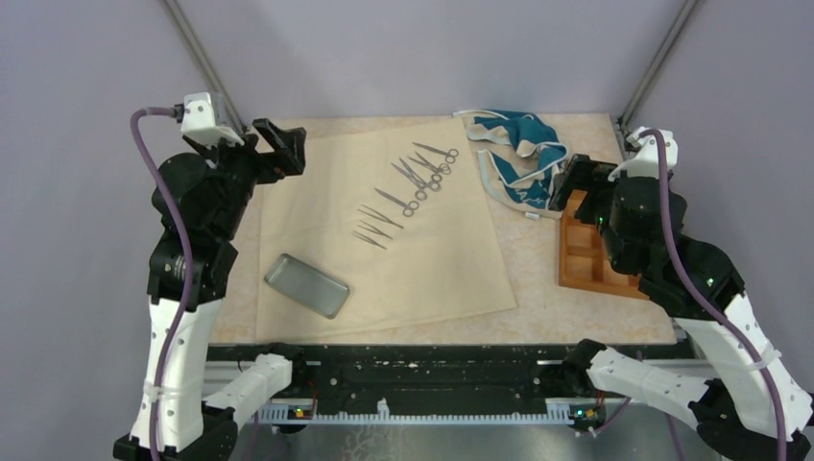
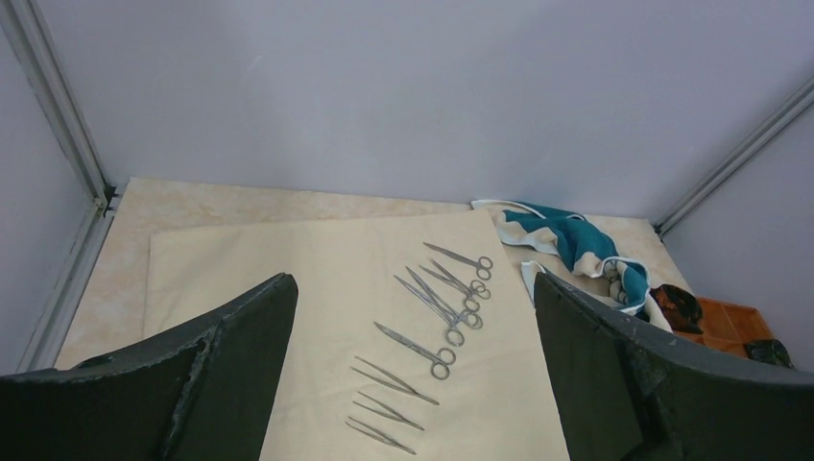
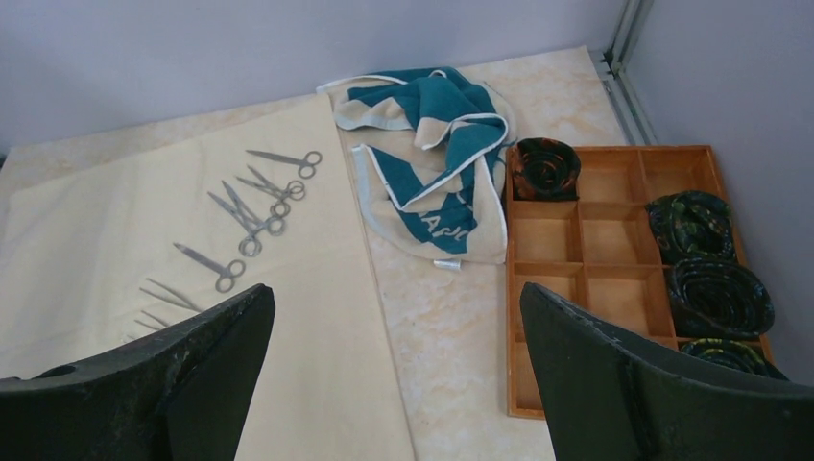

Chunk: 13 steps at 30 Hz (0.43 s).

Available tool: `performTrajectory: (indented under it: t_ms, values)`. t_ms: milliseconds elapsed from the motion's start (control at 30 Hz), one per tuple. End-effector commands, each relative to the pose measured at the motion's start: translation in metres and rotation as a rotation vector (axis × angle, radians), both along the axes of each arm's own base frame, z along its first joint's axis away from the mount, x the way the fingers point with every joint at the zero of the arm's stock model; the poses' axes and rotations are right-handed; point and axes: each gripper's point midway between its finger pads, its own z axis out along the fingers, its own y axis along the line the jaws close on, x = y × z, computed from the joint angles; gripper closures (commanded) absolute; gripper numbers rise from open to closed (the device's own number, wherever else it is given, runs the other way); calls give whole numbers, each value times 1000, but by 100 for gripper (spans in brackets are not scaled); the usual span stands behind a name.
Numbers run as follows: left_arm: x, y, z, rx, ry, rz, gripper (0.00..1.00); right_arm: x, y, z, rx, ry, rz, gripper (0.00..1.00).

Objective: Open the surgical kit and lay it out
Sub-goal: Reset both arms

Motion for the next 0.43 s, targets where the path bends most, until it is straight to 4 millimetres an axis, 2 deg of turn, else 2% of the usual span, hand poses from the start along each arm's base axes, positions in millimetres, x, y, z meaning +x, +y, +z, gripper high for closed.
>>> performTrajectory:
  t_ms: [0,233,400]
  values:
    - [5,-9,24,-22,-80,-38,1,5,-10,11,-24,-11,-73,1]
    - [13,-13,19,-30,-63,-53,1,13,-5,17,-24,-17,-82,1]
    - [18,-15,19,-29,-64,-53,1,10,-4,19,3,-26,-71,1]
